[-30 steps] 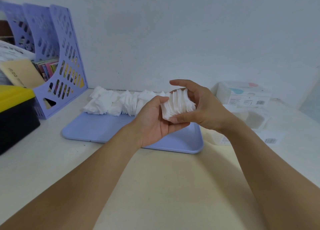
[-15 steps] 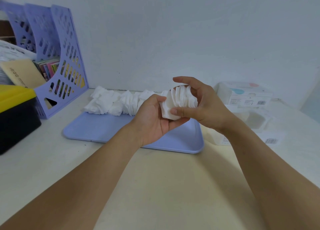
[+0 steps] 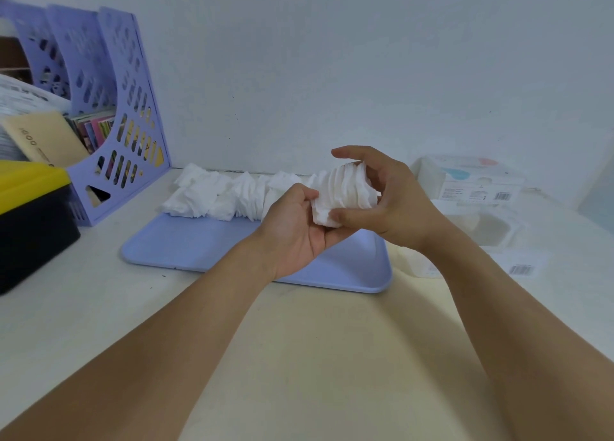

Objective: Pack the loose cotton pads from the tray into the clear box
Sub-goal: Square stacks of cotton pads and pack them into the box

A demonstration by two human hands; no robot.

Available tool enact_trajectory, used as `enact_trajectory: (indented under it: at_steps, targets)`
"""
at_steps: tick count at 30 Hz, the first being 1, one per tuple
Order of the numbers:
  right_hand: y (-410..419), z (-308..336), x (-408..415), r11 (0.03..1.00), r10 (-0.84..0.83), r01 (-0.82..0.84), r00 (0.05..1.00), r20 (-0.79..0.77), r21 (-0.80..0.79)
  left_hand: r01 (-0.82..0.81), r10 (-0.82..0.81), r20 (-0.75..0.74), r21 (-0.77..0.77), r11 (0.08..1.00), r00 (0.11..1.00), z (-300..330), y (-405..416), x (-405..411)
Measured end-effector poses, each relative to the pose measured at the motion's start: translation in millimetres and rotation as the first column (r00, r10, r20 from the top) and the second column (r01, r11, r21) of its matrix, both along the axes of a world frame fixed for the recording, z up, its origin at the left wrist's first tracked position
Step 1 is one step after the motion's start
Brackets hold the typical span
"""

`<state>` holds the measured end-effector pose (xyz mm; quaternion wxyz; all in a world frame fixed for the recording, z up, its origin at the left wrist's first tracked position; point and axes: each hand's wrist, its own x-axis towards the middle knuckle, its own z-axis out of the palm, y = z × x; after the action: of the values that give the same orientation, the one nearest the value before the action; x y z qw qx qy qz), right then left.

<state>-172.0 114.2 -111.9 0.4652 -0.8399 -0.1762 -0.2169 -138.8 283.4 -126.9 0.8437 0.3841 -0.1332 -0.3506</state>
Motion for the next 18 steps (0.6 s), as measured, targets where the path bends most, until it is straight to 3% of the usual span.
enact_trajectory:
  at_steps: [5, 9, 18]
  targets:
    - [-3.2, -0.6, 0.9, 0.992, 0.05, -0.048, 0.999, -0.017, 0.116, -0.055, 0.055, 0.033, 0.005, 0.998, 0.998, -1.4, 0.0, 1.9]
    - [-4.1, 1.1, 1.7, 0.992, 0.042, -0.041, 0.999, -0.009, 0.119, -0.077, 0.067, 0.127, 0.077, 0.994, 0.99, -1.7, 0.2, 2.3]
    - [-3.5, 0.2, 1.3, 0.997, -0.024, 0.026, 0.999, 0.029, -0.072, -0.205, 0.159, 0.234, 0.187, 0.961, 0.959, -4.6, -4.2, 3.5]
